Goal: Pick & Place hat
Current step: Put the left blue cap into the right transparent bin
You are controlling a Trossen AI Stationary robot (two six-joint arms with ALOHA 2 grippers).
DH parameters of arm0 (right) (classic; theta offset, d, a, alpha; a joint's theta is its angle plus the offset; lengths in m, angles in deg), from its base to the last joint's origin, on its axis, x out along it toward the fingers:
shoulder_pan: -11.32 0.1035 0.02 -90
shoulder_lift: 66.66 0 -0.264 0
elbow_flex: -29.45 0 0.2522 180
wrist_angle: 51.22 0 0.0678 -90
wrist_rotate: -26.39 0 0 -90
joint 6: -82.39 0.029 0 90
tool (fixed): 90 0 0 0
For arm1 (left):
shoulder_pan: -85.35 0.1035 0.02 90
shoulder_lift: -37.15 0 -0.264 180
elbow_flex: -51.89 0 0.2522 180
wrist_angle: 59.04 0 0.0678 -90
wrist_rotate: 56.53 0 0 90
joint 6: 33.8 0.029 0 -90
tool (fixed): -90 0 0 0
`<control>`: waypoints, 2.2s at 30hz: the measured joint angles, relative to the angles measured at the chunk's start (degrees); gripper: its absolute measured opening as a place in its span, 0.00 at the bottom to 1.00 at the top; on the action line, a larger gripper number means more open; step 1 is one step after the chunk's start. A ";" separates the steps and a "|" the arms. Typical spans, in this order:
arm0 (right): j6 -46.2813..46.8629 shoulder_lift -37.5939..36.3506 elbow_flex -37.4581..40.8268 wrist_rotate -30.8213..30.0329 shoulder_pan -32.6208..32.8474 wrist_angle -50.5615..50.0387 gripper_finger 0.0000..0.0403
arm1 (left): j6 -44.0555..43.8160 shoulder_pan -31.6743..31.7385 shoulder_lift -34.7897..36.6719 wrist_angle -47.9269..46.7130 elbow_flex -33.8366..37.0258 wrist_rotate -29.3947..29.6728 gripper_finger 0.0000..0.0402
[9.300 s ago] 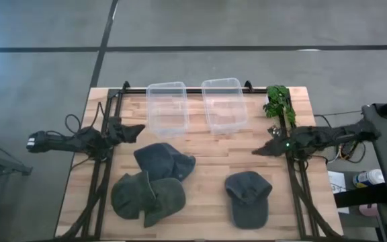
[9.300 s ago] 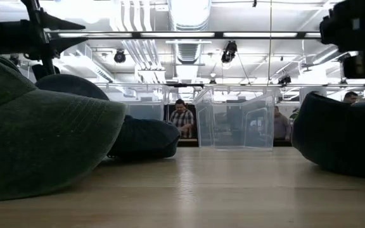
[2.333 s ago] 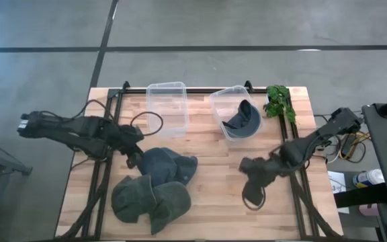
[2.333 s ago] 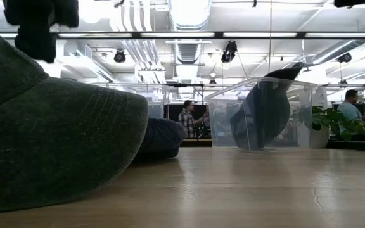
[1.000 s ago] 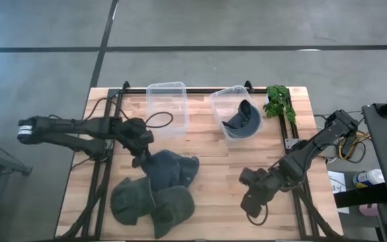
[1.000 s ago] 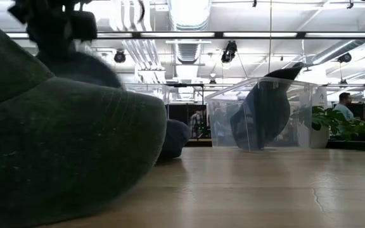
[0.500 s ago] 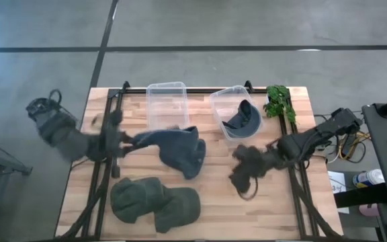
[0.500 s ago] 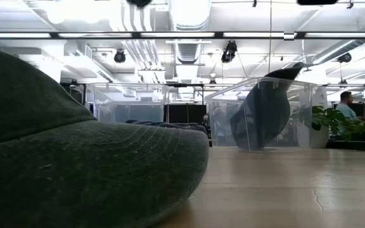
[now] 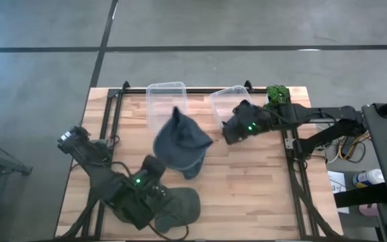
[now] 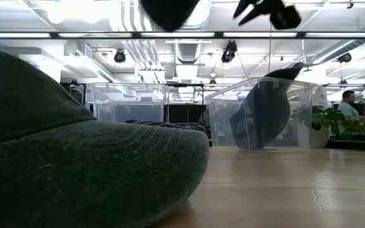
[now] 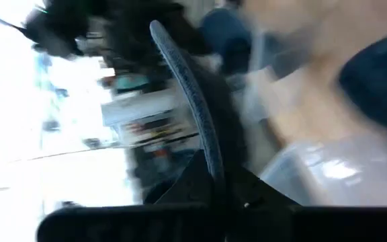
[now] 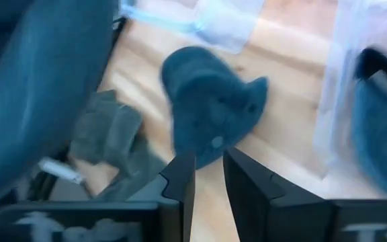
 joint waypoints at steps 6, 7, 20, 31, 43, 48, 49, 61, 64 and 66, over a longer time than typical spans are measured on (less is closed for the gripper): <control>-8.14 1.41 -1.52 4.05 -6.34 3.53 0.16 | 8.83 0.07 1.30 1.18 -0.13 3.39 0.02; -8.85 1.41 -1.80 4.42 -7.11 3.88 0.16 | 9.79 -0.07 0.71 1.25 0.06 1.94 0.02; -14.57 6.30 -3.26 15.89 -10.04 9.02 0.16 | 14.72 3.52 -8.26 8.52 2.70 0.61 0.02; -18.52 15.69 -3.21 22.39 -6.67 9.74 0.16 | 19.00 6.51 -9.22 18.49 2.49 3.20 0.02; -21.27 2.88 -4.28 16.95 -7.91 3.24 0.16 | 17.27 6.49 -9.44 18.50 3.80 1.30 0.02; -21.54 0.55 -4.04 11.76 -8.04 7.08 0.16 | 18.71 6.49 -9.44 21.75 3.80 0.40 0.02; -21.65 1.27 -4.04 11.68 -8.02 8.94 0.16 | 19.97 6.51 -9.44 23.41 3.80 -0.51 0.02; -22.80 13.06 -4.16 17.83 -6.75 24.91 0.16 | 27.06 6.90 -9.52 34.35 4.38 -2.22 0.02; -22.14 12.43 -4.24 16.93 -7.26 23.70 0.16 | 26.59 7.06 -9.53 34.06 5.78 -0.88 0.02; -23.28 11.15 -4.24 14.05 -8.00 18.28 0.16 | 26.59 7.10 -9.61 34.08 6.36 0.61 0.02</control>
